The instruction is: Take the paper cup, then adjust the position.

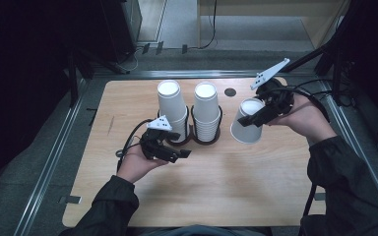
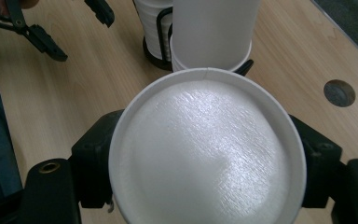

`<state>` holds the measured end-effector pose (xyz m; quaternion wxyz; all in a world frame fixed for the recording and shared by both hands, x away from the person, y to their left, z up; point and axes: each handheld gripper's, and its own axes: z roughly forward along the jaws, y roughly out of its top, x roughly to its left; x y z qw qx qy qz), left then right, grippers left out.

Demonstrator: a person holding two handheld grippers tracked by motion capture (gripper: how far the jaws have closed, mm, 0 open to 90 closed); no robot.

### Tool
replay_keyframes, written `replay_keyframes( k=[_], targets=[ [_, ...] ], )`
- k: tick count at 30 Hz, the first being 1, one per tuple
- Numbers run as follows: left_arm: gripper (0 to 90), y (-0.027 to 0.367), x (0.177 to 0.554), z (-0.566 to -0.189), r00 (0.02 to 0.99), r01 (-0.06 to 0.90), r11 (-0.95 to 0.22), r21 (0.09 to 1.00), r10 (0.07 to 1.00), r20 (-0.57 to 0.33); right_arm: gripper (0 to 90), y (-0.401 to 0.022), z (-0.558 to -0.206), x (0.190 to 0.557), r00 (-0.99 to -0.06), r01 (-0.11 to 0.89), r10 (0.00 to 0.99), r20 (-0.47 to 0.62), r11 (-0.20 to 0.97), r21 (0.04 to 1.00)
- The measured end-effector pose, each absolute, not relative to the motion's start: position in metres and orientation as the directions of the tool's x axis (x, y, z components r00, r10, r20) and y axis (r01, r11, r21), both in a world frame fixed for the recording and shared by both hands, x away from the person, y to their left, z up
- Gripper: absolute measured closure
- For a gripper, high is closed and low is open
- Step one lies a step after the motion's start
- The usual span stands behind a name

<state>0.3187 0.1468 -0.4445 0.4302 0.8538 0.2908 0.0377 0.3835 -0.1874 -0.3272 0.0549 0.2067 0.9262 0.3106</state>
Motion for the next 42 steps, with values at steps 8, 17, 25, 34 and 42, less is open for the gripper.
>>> replay_keyframes(
  k=[8,17,25,34,42],
  targets=[
    [25.9,0.153,0.314,-0.455,0.835,0.454,-0.466,0.76,0.519,-0.181,24.2,-0.196,-0.357,0.375,-0.904,0.367,0.425,0.05,0.71,0.602],
    [25.8,0.153,0.309,-0.46,0.848,0.437,-0.502,0.746,0.507,-0.156,24.3,-0.196,-0.385,0.367,-0.904,0.375,0.422,0.064,0.714,0.591],
    [25.8,0.158,0.311,-0.469,0.835,0.461,-0.482,0.745,0.519,-0.18,24.3,-0.189,-0.414,0.357,-0.91,0.371,0.409,0.074,0.72,0.587],
    [33.0,0.154,0.31,-0.471,0.847,0.452,-0.478,0.754,0.495,-0.194,24.3,-0.179,-0.432,0.35,-0.912,0.372,0.397,0.101,0.7,0.61],
    [32.9,0.15,0.313,-0.482,0.852,0.44,-0.514,0.737,0.497,-0.162,24.3,-0.171,-0.442,0.343,-0.92,0.36,0.377,0.11,0.699,0.618]
  ],
)
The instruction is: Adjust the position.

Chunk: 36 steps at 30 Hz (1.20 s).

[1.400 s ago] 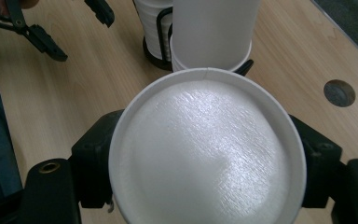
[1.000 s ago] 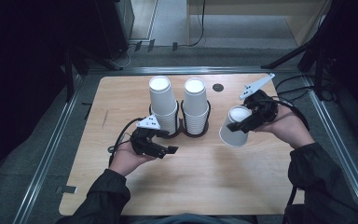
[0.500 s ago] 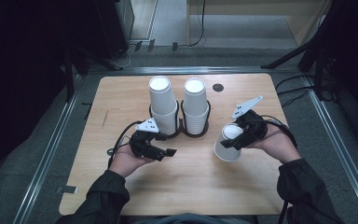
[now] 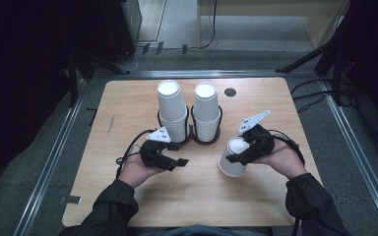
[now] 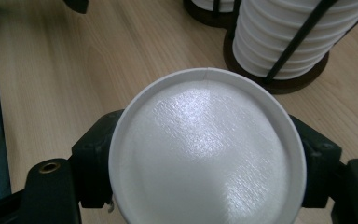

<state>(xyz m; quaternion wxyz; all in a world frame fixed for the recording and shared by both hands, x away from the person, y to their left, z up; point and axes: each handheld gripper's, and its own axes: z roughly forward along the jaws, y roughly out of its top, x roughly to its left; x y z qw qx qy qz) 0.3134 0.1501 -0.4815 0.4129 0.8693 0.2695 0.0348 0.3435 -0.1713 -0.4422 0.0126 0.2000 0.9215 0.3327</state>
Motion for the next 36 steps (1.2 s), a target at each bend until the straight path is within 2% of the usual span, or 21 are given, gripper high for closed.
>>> replay_keyframes(
  k=[5,8,14,25,36],
  targets=[
    [32.7,0.15,0.317,-0.484,0.857,0.446,-0.507,0.737,0.478,-0.19,24.3,-0.166,-0.444,0.341,-0.928,0.342,0.356,0.107,0.703,0.624],
    [25.2,0.147,0.317,-0.484,0.866,0.445,-0.504,0.74,0.454,-0.212,24.3,-0.16,-0.446,0.338,-0.936,0.32,0.339,0.097,0.703,0.635],
    [18.5,0.142,0.317,-0.484,0.894,0.421,-0.537,0.731,0.381,-0.235,24.3,-0.154,-0.447,0.337,-0.937,0.325,0.327,0.123,0.687,0.65],
    [15.9,0.131,0.319,-0.484,0.894,0.433,-0.546,0.717,0.364,-0.263,24.3,-0.146,-0.447,0.334,-0.938,0.332,0.307,0.163,0.655,0.679],
    [10.8,0.117,0.321,-0.486,0.913,0.405,-0.569,0.716,0.295,-0.283,24.5,-0.14,-0.441,0.332,-0.939,0.334,0.283,0.196,0.611,0.718]
  ],
)
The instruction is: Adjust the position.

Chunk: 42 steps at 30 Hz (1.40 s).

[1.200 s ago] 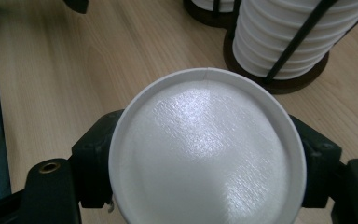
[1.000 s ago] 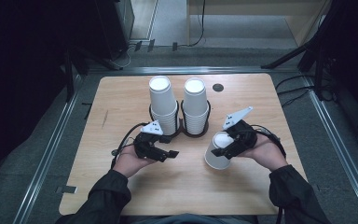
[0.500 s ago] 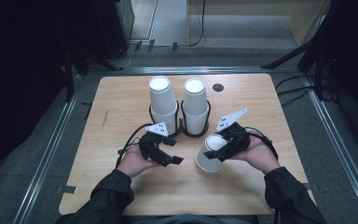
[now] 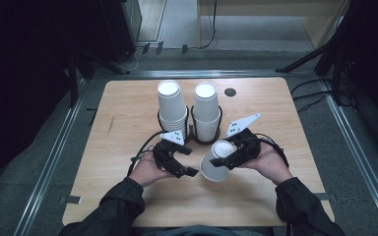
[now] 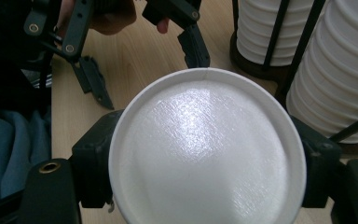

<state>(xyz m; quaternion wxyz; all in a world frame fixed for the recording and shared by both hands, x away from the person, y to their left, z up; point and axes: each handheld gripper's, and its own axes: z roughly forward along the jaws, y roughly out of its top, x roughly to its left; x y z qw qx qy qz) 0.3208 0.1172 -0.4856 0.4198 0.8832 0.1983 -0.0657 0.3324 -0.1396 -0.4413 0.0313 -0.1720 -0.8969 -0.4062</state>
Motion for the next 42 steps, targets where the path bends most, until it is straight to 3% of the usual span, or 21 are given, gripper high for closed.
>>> replay_keyframes(
  k=[20,29,36,42],
  targets=[
    [2.8,0.091,0.317,-0.49,0.94,0.342,-0.605,0.72,0.219,-0.262,25.0,-0.124,-0.43,0.33,-0.94,0.339,0.23,0.253,0.535,0.773],
    [2.9,0.087,0.316,-0.492,0.942,0.336,-0.56,0.758,0.201,-0.269,25.2,-0.121,-0.426,0.33,-0.936,0.349,0.21,0.281,0.479,0.806],
    [14.7,0.092,0.314,-0.486,0.95,0.309,-0.53,0.789,0.208,-0.233,25.5,-0.126,-0.423,0.329,-0.938,0.344,0.199,0.282,0.452,0.823],
    [18.6,0.095,0.317,-0.483,0.943,0.333,-0.557,0.761,0.186,-0.276,24.9,-0.126,-0.424,0.332,-0.926,0.378,0.205,0.318,0.453,0.808]
  ],
)
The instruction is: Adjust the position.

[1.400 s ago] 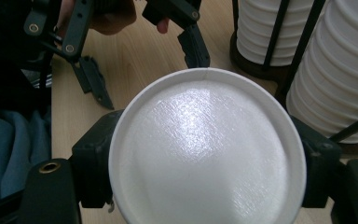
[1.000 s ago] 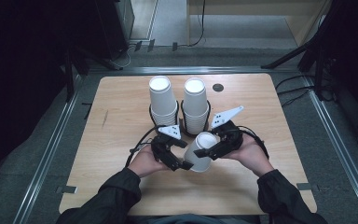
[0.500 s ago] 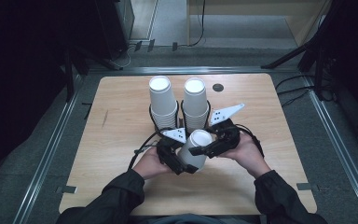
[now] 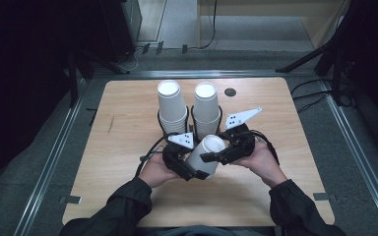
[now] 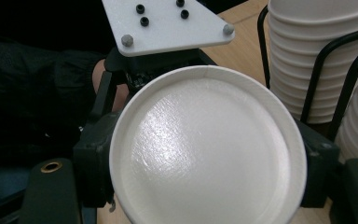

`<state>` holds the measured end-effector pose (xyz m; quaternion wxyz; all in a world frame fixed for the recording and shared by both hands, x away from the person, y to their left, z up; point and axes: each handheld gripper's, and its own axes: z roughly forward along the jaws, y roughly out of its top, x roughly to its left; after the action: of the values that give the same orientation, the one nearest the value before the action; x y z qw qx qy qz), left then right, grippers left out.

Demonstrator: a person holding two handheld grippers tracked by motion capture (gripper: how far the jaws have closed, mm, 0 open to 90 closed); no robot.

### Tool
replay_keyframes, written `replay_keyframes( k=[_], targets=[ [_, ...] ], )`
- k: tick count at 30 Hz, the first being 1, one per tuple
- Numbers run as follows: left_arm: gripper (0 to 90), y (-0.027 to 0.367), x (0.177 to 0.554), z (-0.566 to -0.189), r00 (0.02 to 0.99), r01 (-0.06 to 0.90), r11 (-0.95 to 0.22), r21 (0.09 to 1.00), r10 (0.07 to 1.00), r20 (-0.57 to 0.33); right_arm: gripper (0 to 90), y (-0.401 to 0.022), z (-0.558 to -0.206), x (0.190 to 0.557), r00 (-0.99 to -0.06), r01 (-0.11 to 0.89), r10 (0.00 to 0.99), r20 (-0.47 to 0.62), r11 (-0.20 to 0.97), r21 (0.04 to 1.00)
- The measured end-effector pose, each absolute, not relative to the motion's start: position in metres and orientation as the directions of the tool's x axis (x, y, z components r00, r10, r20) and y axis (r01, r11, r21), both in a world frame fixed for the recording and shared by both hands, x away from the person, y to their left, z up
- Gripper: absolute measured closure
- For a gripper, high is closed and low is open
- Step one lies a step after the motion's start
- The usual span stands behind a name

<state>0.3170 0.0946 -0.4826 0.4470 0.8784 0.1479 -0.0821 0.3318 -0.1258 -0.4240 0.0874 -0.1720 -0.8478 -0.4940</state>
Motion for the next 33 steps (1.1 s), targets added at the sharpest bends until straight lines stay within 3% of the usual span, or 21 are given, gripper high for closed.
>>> replay_keyframes(
  k=[2,4,17,26,33],
  targets=[
    [19.2,0.095,0.317,-0.482,0.943,0.333,-0.563,0.756,0.183,-0.279,23.9,-0.126,-0.424,0.332,-0.926,0.376,0.203,0.317,0.455,0.807],
    [19.1,0.098,0.317,-0.479,0.944,0.33,-0.567,0.755,0.186,-0.273,14.9,-0.127,-0.423,0.331,-0.928,0.371,0.226,0.297,0.47,0.801],
    [18.8,0.117,0.317,-0.464,0.945,0.325,-0.653,0.683,0.25,-0.211,13.6,-0.134,-0.429,0.325,-0.94,0.34,0.23,0.254,0.544,0.767],
    [18.5,0.128,0.316,-0.463,0.94,0.334,-0.705,0.625,0.298,-0.166,14.4,-0.127,-0.442,0.319,-0.963,0.265,0.218,0.161,0.638,0.723],
    [18.4,0.131,0.316,-0.471,0.935,0.348,-0.761,0.547,0.324,-0.144,14.4,-0.122,-0.451,0.321,-0.967,0.251,0.191,0.166,0.647,0.72]
  ],
)
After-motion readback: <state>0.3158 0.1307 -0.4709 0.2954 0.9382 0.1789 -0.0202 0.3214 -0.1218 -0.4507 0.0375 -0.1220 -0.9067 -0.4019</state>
